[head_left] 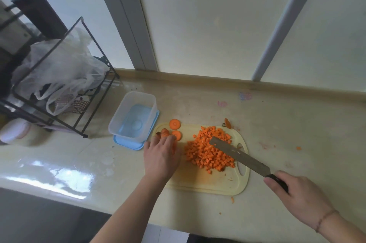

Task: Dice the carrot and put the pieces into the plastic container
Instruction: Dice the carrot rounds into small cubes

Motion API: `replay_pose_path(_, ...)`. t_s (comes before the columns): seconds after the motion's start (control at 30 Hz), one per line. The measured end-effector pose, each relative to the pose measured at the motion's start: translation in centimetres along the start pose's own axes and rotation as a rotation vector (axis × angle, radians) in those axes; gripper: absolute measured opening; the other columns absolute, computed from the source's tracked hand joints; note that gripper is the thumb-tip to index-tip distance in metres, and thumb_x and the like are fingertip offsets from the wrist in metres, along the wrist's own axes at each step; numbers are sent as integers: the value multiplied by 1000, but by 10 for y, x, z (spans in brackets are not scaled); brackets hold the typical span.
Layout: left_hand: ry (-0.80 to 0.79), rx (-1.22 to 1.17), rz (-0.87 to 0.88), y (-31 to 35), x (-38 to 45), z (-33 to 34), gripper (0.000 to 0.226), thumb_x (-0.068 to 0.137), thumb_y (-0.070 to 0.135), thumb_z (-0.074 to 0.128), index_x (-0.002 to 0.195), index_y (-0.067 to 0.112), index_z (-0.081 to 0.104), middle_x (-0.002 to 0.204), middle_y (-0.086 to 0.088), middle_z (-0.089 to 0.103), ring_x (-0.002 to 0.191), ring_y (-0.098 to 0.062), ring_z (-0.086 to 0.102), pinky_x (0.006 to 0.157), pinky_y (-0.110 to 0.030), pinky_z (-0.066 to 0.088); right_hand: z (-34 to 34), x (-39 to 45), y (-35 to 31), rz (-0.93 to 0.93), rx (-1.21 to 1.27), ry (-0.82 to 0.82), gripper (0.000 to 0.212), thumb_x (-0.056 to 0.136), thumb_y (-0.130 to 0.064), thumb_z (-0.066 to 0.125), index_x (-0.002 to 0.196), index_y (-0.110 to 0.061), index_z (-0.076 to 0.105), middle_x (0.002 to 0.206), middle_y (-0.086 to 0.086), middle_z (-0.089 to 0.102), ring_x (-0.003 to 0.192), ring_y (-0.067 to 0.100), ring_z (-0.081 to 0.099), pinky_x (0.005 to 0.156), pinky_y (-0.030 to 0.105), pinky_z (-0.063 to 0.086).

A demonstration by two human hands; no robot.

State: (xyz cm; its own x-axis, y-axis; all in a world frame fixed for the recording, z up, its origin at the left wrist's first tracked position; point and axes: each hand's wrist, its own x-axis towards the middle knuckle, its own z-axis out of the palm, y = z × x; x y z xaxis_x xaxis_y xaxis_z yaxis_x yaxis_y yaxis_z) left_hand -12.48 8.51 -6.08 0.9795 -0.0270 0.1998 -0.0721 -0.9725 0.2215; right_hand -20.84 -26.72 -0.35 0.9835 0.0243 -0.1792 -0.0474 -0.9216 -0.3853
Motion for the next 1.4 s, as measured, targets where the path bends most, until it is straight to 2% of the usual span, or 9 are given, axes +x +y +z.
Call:
replay_pose_path(0.2, -119, -17, -54, 12, 0, -3, 34, 87, 36, 47, 93, 20, 76, 103, -10, 74, 92, -40, 64, 72, -43, 46, -4, -6, -19, 17, 47, -60, 57, 80, -75, 25, 66, -25, 50, 52, -11, 54, 48, 8, 51, 42, 21, 32)
replay_pose_path(0.3, -179, 40, -23, 13, -3, 3, 19, 80, 28, 68, 96, 21, 74, 97, -9, 71, 93, -44, 66, 75, -44, 48, -1, -12, -26, 61, 71, -73, 50, 83, -72, 34, 69, -26, 49, 56, -16, 55, 54, 5, 52, 46, 23, 39)
replay_pose_path(0.43, -193, -68, -97, 10, -4, 4, 29, 83, 29, 69, 111, 20, 69, 120, -12, 68, 108, -45, 62, 83, -45, 44, 7, -22, -32, 95, 116, -1, 76, 58, -97, 4, 82, -36, 44, 56, -15, 54, 53, 5, 48, 45, 20, 34)
replay_pose_path(0.5, -145, -180, -101, 10, -6, 2, 26, 84, 31, 63, 104, 16, 69, 113, -13, 70, 99, -45, 63, 77, -45, 45, 10, -27, -32, 97, 143, -12, 70, 63, -94, 10, 82, -37, 45, 53, -12, 52, 51, 6, 46, 46, 23, 36)
replay_pose_path(0.63, -17, -495, -175, 12, -18, -9, 20, 91, 28, 59, 96, 11, 68, 90, -3, 69, 81, -30, 62, 69, -40, 50, 16, -35, -37, 139, 168, -40, 37, 85, -57, 52, 67, -25, 48, 48, -7, 46, 50, 10, 43, 52, 31, 41)
replay_pose_path(0.83, -18, -720, -346, 28, -62, -12, 31, 95, 9, 65, 104, 38, 61, 78, 17, 66, 75, -4, 62, 65, -9, 42, 20, -31, -41, 94, 296, -155, 30, 89, -41, 60, 68, -22, 51, 48, -5, 46, 50, 8, 44, 53, 21, 39)
replay_pose_path(0.97, -42, -701, -397, 47, -89, -2, 25, 93, 5, 67, 103, 28, 68, 92, 19, 66, 81, 3, 62, 70, -6, 42, 20, -17, -45, 45, 332, -298, 26, 87, -48, 59, 65, -34, 54, 53, -9, 54, 53, 3, 48, 59, 20, 43)
replay_pose_path(1.2, 48, -576, -407, 70, -111, 21, 16, 94, 36, 67, 110, 32, 63, 98, 11, 65, 84, -14, 63, 77, -19, 45, 23, 9, -38, -5, 245, -469, 76, 59, -90, 31, 74, -19, 53, 65, -4, 62, 59, 2, 53, 64, 20, 45)
replay_pose_path(1.4, 203, -230, -448, 69, -127, 44, 43, 82, 58, 57, 112, 29, 64, 109, -2, 62, 99, -21, 48, 82, -41, 42, 30, 39, -22, -22, 235, -598, 51, 89, -53, 54, 66, -7, 54, 51, -4, 52, 49, 2, 46, 60, 25, 45)
